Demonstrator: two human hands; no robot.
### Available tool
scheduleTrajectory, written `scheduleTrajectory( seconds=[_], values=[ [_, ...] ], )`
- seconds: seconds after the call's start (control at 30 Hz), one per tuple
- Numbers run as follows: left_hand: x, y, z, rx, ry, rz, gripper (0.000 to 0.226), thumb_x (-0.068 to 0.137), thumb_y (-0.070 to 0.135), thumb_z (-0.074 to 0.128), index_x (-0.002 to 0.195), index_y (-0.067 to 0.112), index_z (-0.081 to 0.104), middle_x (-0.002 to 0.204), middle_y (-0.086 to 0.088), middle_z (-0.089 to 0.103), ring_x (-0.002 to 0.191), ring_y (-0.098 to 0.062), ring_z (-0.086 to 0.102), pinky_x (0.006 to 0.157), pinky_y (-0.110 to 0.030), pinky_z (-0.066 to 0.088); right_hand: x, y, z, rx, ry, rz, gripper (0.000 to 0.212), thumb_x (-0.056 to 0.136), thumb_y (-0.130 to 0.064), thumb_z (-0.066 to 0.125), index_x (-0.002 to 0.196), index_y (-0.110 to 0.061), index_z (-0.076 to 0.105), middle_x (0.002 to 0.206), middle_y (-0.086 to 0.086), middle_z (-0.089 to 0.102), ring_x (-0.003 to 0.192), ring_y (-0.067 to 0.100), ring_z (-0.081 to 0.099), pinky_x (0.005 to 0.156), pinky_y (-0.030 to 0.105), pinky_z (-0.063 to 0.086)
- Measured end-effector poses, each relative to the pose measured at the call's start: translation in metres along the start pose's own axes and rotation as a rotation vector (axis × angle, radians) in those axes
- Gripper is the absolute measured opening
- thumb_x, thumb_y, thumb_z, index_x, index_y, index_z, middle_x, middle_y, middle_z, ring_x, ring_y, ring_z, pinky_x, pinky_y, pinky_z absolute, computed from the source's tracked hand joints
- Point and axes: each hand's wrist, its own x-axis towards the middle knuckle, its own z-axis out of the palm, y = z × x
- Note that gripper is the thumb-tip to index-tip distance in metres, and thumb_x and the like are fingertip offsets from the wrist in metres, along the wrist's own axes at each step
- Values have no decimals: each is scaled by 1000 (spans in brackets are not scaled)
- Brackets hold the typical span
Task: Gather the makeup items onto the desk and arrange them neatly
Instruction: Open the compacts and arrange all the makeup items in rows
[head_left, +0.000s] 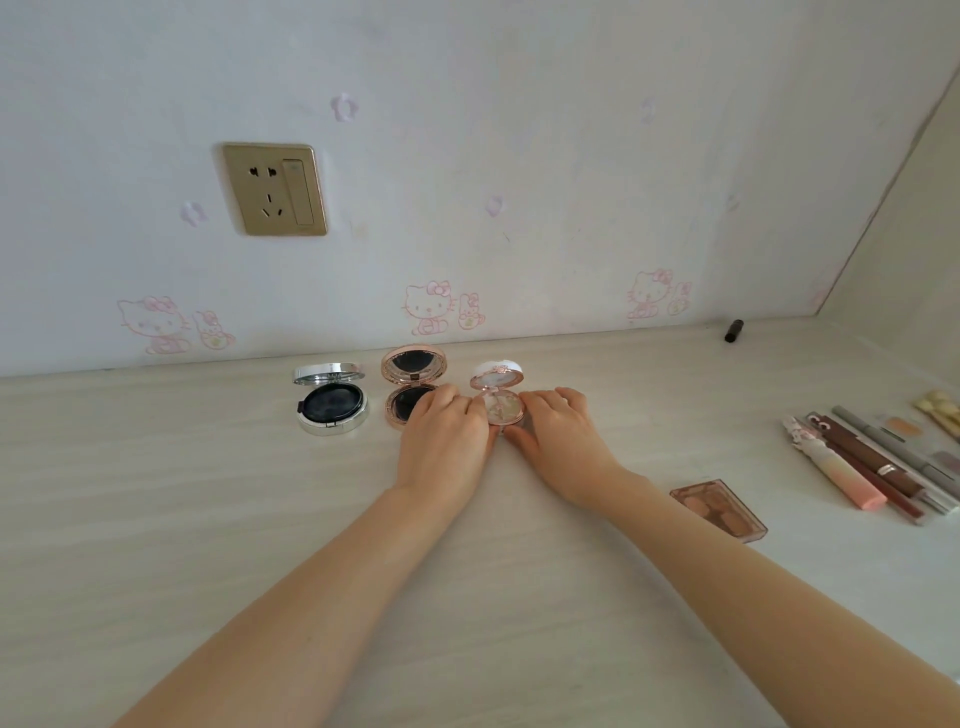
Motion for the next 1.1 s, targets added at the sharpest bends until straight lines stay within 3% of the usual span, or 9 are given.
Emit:
scheduleTrajectory(
  seconds=[0.47, 0.6, 0.7, 0.9, 1.1],
  values=[
    [14, -7, 9, -36, 22, -56, 38, 98, 40, 44, 114, 11, 64, 100, -4, 68, 116, -21, 47, 91, -32, 37, 16, 3, -4, 46, -23, -12, 39, 98, -39, 43, 120, -8, 50, 124, 9, 57, 123, 28, 44, 111, 32, 21],
    [7, -6, 6, -39, 26, -84, 38, 95, 39, 49, 121, 13, 58, 107, -2, 68, 123, -19, 44, 93, -32, 39, 4, 2, -13, 49, -41, -6, 59, 98, -35, 44, 144, -1, 29, 140, 14, 46, 134, 30, 33, 115, 31, 13],
    [0, -5, -1, -82, 71, -100, 36, 93, 33, 54, 121, 13, 59, 106, -3, 69, 123, -19, 45, 90, -33, 41, -11, 7, -23, 33, -47, 3, 59, 99, -32, 44, 148, -5, 23, 148, 12, 37, 141, 29, 21, 114, 29, 9],
    [-16, 20, -19, -163, 139, -57, 24, 87, 19, 63, 106, 6, 68, 98, -10, 69, 115, -24, 54, 81, -38, 47, -55, 30, -47, 32, -16, 52, 53, 99, -33, 44, 146, -12, 32, 146, 5, 40, 142, 25, 19, 113, 31, 20],
    [-32, 66, -16, -313, 60, -15, 32, 93, 28, 55, 121, 14, 63, 115, -6, 65, 126, -15, 44, 91, -34, 43, -106, 52, -70, 99, 21, 159, 48, 97, -31, 48, 141, -13, 41, 142, 3, 46, 137, 22, 29, 111, 30, 28]
  ],
)
